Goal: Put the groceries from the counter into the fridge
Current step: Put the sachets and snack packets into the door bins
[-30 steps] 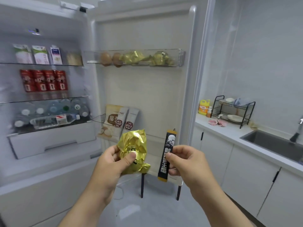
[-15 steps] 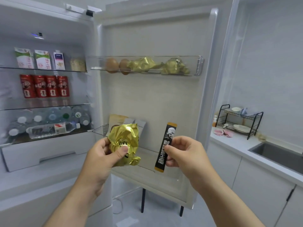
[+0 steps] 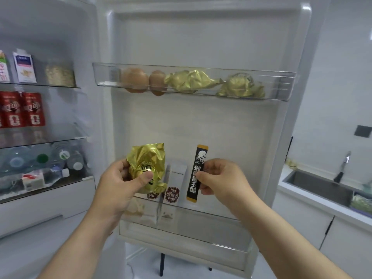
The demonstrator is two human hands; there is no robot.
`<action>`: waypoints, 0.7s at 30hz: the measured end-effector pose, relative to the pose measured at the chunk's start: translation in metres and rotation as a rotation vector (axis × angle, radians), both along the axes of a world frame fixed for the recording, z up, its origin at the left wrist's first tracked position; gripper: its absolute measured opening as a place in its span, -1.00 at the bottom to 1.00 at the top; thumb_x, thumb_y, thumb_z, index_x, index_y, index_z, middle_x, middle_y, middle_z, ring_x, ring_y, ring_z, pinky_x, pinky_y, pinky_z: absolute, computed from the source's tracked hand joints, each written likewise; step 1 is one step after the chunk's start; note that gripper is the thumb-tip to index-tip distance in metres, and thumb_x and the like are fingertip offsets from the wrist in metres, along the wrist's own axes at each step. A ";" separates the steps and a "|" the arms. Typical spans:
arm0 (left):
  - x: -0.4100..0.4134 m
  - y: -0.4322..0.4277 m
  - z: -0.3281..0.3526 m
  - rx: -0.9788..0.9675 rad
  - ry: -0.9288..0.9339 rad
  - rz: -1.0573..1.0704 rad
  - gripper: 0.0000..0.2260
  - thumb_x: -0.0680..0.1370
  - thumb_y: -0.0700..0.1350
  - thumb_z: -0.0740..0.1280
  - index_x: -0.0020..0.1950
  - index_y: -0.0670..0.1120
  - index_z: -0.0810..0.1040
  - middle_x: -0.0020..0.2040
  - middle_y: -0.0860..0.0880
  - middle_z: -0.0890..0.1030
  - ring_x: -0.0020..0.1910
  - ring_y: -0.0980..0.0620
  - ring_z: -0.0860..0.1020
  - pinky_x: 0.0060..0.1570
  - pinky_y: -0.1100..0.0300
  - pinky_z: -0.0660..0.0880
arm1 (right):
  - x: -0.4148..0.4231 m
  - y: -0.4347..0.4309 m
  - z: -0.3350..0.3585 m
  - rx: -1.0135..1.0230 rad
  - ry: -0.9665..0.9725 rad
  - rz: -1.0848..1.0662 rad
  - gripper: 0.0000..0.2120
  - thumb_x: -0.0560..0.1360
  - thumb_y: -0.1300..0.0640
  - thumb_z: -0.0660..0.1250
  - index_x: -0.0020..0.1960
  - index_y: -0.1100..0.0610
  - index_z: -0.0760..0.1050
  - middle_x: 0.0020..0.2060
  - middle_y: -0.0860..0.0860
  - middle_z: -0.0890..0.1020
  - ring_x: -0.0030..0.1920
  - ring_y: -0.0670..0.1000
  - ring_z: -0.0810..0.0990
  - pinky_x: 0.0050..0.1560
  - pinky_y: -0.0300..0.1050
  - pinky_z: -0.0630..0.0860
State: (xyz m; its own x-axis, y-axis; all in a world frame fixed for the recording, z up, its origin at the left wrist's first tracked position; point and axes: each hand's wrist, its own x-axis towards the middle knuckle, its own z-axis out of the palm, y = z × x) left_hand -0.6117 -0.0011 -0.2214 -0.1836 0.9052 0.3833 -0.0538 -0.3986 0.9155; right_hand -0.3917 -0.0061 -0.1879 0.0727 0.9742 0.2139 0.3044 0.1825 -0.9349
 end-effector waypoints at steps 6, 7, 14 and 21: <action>-0.012 0.023 -0.006 -0.034 -0.043 -0.069 -0.66 0.23 -0.09 0.48 -0.02 -0.02 0.57 -0.16 -0.03 0.72 -0.20 -0.04 0.70 -0.33 0.22 0.58 | -0.008 0.017 -0.003 -0.195 -0.141 -0.027 -0.92 0.50 0.28 0.40 -0.17 0.22 0.58 -0.35 0.11 0.66 -0.38 0.00 0.63 -0.26 -0.10 0.67; -0.012 0.027 -0.007 -0.038 -0.045 -0.083 -0.66 0.24 -0.09 0.49 -0.01 -0.03 0.58 -0.15 -0.04 0.72 -0.19 -0.05 0.70 -0.30 0.19 0.59 | -0.007 0.019 -0.003 -0.209 -0.147 -0.027 -0.91 0.50 0.28 0.40 -0.19 0.21 0.57 -0.38 0.09 0.64 -0.38 0.00 0.63 -0.25 -0.11 0.67; -0.011 0.043 -0.016 -0.071 -0.041 -0.129 -0.53 0.18 0.00 0.52 0.05 -0.07 0.58 -0.07 -0.09 0.71 -0.08 -0.10 0.69 -0.05 0.00 0.60 | -0.009 0.032 -0.015 -0.281 -0.223 -0.043 -0.92 0.50 0.27 0.43 -0.14 0.20 0.55 -0.34 0.09 0.63 -0.36 -0.01 0.63 -0.23 -0.09 0.67; -0.012 0.045 -0.016 -0.093 -0.033 -0.139 -0.58 0.22 -0.04 0.53 0.05 -0.06 0.58 -0.07 -0.09 0.71 -0.08 -0.10 0.69 -0.04 -0.01 0.61 | -0.019 0.038 -0.021 -0.496 -0.347 0.098 -0.81 0.52 0.32 0.38 -0.24 0.15 0.50 -0.35 0.06 0.63 -0.37 -0.05 0.62 -0.23 -0.16 0.66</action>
